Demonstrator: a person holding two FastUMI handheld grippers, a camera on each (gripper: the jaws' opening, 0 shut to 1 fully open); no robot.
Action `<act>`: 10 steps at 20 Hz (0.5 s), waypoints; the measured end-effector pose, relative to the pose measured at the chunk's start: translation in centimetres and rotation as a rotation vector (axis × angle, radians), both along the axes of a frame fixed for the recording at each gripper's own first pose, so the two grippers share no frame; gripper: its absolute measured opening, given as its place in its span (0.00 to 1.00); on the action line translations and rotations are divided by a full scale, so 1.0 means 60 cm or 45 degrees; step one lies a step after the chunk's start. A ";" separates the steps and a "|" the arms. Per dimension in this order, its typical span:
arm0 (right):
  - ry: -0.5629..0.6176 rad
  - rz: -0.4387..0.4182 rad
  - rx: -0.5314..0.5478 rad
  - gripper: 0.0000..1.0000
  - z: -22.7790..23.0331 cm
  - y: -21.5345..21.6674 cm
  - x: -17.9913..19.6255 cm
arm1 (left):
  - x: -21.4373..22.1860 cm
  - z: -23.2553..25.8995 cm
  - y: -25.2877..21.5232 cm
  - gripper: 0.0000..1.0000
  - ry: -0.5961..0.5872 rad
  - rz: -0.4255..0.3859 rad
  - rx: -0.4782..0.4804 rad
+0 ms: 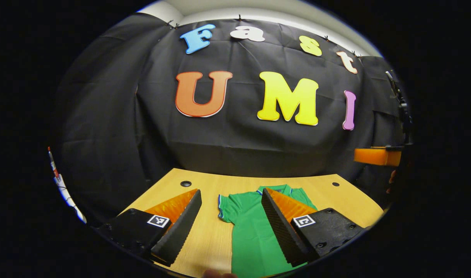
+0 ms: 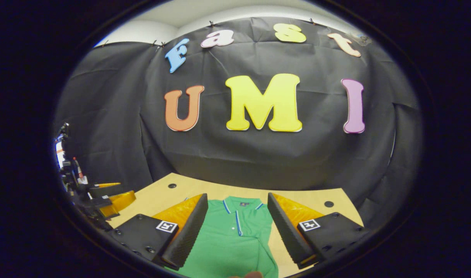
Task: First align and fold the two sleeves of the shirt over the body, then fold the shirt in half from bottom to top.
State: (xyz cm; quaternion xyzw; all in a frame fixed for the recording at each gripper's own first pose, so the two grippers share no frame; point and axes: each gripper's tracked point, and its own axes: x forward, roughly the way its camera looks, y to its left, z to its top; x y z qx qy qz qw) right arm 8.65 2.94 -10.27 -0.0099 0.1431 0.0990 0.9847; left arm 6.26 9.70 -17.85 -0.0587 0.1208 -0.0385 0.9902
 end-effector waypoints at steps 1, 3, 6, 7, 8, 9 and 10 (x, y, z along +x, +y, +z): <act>-0.017 -0.018 -0.018 0.93 0.010 -0.010 -0.008 | 0.016 -0.020 -0.007 1.00 0.022 -0.023 -0.010; -0.034 -0.042 -0.045 0.98 0.021 -0.025 -0.028 | 0.047 -0.057 -0.008 1.00 0.075 -0.039 -0.027; -0.032 -0.046 -0.096 0.98 0.017 -0.036 -0.053 | 0.088 -0.119 -0.002 1.00 0.158 -0.036 -0.071; -0.027 -0.046 -0.108 0.98 0.014 -0.039 -0.058 | 0.101 -0.139 -0.004 1.00 0.183 -0.044 -0.068; -0.016 -0.049 -0.117 0.97 0.006 -0.040 -0.063 | 0.119 -0.155 -0.001 1.00 0.195 -0.051 -0.055; -0.001 -0.053 -0.120 0.97 -0.001 -0.042 -0.067 | 0.133 -0.172 0.004 0.99 0.211 -0.059 -0.041; 0.016 -0.054 -0.122 0.93 -0.011 -0.041 -0.070 | 0.149 -0.187 0.005 0.99 0.230 -0.072 -0.033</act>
